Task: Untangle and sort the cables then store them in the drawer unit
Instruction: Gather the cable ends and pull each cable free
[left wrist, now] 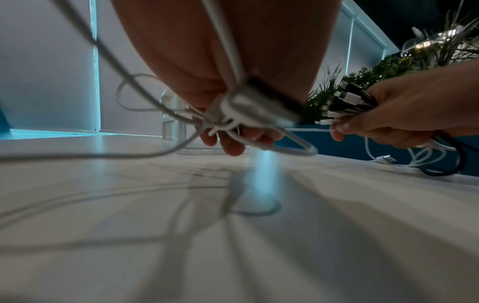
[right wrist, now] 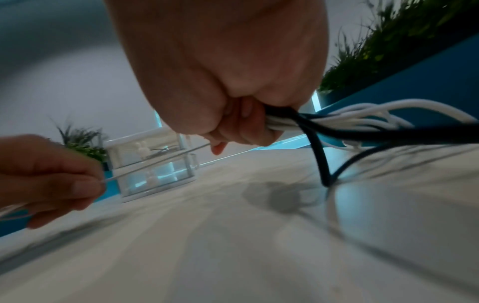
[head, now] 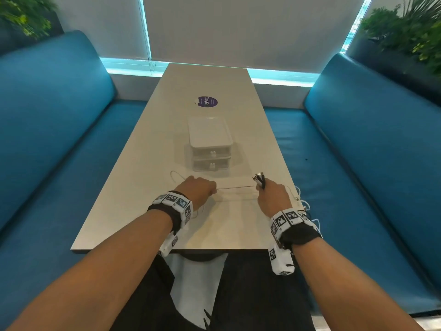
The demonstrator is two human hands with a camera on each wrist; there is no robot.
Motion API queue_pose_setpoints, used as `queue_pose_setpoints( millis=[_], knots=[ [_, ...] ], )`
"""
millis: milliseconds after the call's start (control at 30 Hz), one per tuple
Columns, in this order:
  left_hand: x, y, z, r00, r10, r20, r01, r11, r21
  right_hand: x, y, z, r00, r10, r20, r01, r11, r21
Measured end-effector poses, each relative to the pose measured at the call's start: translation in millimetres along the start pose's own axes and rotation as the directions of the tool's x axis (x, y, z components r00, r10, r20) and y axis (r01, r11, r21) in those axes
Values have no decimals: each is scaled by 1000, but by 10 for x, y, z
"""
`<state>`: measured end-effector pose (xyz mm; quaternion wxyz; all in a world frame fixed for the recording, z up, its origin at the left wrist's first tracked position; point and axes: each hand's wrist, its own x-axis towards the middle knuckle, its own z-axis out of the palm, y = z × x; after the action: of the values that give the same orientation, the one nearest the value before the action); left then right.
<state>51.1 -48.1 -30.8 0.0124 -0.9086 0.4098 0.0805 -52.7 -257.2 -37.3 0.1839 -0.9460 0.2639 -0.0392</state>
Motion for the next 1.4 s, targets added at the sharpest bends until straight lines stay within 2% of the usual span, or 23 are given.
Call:
queue_pose_setpoints(
  millis=[100, 200, 300, 367, 500, 633, 700, 800, 867, 967, 1033, 1133, 1300, 1400],
  knots=[
    [-12, 22, 20, 1000, -25, 13, 25, 1000, -5, -45, -21, -47, 999, 12, -33, -13, 999, -34],
    [12, 132, 14, 999, -20, 37, 20, 1000, -4, -76, -189, 20, 995, -76, -66, 80, 995, 64],
    [64, 250, -40, 1000, 1, 3, -1, 999, -42, -168, -360, 161, 977, -209, 34, 203, 970, 130],
    [102, 306, -84, 999, 27, -24, -28, 999, -16, -211, -393, 220, 963, -251, 96, 236, 961, 141],
    [96, 284, -139, 997, 49, -62, -47, 998, 30, -129, -341, 170, 972, -222, 83, 209, 968, 141],
    [40, 139, -129, 1000, 12, -25, -11, 999, 42, 16, -100, 73, 998, -44, 51, 37, 991, 128],
    [-1, 96, -111, 1000, 0, -2, 1, 1000, 29, 29, -32, 72, 998, -2, 63, -5, 995, 104],
    [-17, 140, -78, 999, -13, 29, 13, 1000, -14, -29, -115, 84, 998, -27, 52, 21, 994, 111],
    [-7, 221, -73, 999, -21, 40, 23, 998, -50, -91, -232, 115, 994, -101, 42, 93, 985, 147],
    [3, 365, -93, 999, -31, 30, 34, 996, -84, -206, -368, 206, 968, -221, 114, 203, 967, 156],
    [-2, 414, -82, 999, -28, 19, 30, 995, -96, -244, -375, 244, 964, -228, 135, 205, 964, 167],
    [-36, 347, -45, 999, -29, 21, 30, 996, -83, -208, -293, 235, 974, -180, 140, 154, 972, 176],
    [-94, 87, -35, 994, -69, 87, 78, 990, -113, -68, 16, 140, 991, 51, 120, -68, 988, 140],
    [-89, 60, -86, 994, -81, 72, 89, 989, -121, -41, -12, 124, 991, 74, 108, -87, 990, 115]
  ],
)
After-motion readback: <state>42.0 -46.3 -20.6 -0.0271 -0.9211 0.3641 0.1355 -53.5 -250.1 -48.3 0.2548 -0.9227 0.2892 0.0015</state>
